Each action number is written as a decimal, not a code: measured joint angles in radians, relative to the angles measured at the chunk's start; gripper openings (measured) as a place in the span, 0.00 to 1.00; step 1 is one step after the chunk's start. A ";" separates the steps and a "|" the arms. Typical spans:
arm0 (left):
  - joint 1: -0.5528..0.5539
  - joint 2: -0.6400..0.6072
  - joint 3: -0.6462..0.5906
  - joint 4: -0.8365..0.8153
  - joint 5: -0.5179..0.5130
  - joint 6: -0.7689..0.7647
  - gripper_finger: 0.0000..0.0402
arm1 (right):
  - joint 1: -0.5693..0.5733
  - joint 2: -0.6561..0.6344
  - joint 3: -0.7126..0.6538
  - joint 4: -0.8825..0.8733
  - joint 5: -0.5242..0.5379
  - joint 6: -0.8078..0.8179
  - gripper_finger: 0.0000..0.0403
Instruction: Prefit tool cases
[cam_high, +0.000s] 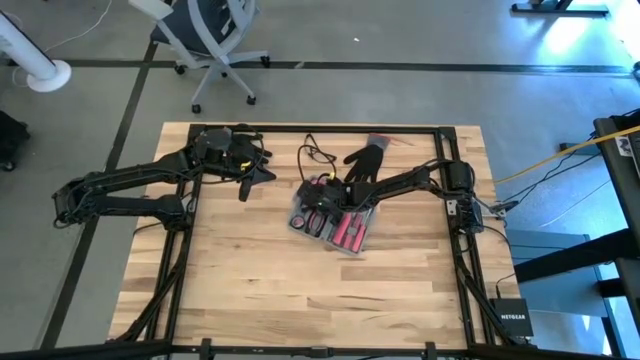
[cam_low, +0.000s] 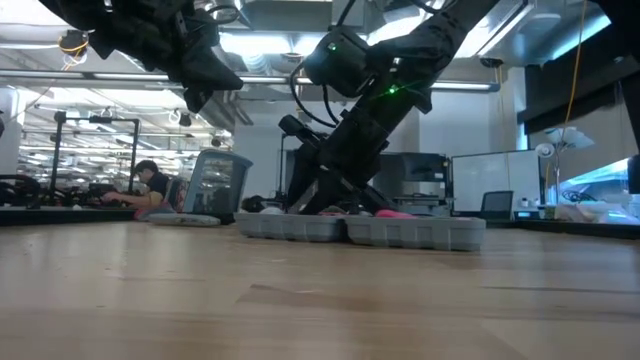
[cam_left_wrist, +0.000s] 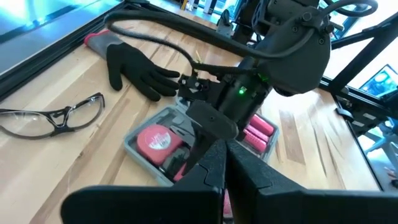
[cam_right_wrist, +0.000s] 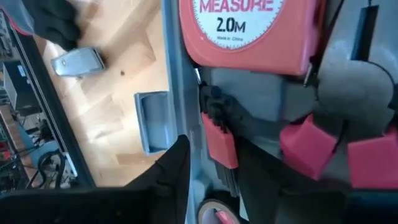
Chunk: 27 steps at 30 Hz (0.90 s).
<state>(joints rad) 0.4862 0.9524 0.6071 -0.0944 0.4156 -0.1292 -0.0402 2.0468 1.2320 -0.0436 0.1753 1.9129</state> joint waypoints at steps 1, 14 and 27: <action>0.000 0.000 0.000 0.000 0.000 0.000 0.00 | 0.000 0.000 0.000 0.009 -0.021 0.004 0.28; 0.000 0.000 0.000 0.000 -0.042 0.020 0.00 | 0.001 -0.001 0.001 0.040 -0.227 -0.060 0.28; 0.000 0.000 0.000 -0.047 -0.042 0.043 0.00 | -0.027 -0.004 0.003 -0.003 -0.172 -0.110 0.28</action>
<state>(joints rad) 0.4862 0.9520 0.6067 -0.1413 0.3735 -0.0862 -0.0677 2.0428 1.2348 -0.0465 0.0028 1.8027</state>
